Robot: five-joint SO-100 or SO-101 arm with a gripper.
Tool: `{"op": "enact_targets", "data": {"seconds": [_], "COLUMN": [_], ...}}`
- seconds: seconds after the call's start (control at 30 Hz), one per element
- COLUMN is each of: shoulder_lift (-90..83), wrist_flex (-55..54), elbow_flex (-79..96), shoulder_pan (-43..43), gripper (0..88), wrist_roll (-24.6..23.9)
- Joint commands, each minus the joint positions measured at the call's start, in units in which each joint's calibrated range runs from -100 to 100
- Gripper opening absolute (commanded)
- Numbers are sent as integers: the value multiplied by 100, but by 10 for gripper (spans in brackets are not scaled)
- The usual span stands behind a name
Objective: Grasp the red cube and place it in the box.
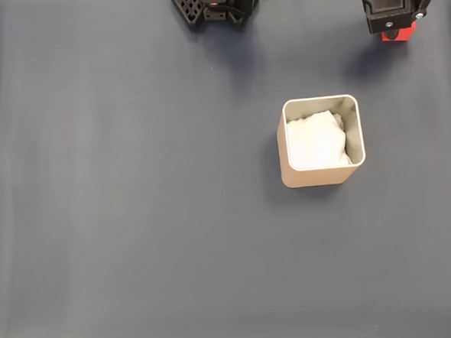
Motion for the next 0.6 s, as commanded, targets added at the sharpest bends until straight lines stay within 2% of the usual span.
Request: {"op": "enact_targets", "data": {"seconds": [0.0, 0.3, 0.57], "shoulder_lift": [-129, -510, -890], "wrist_flex": [111, 636, 1695], "elbow_flex": [-59, -232, -925], "shoulder_pan": [-17, 40, 210], "gripper": [3, 3, 3], "wrist_roll": [15, 5, -103]}}
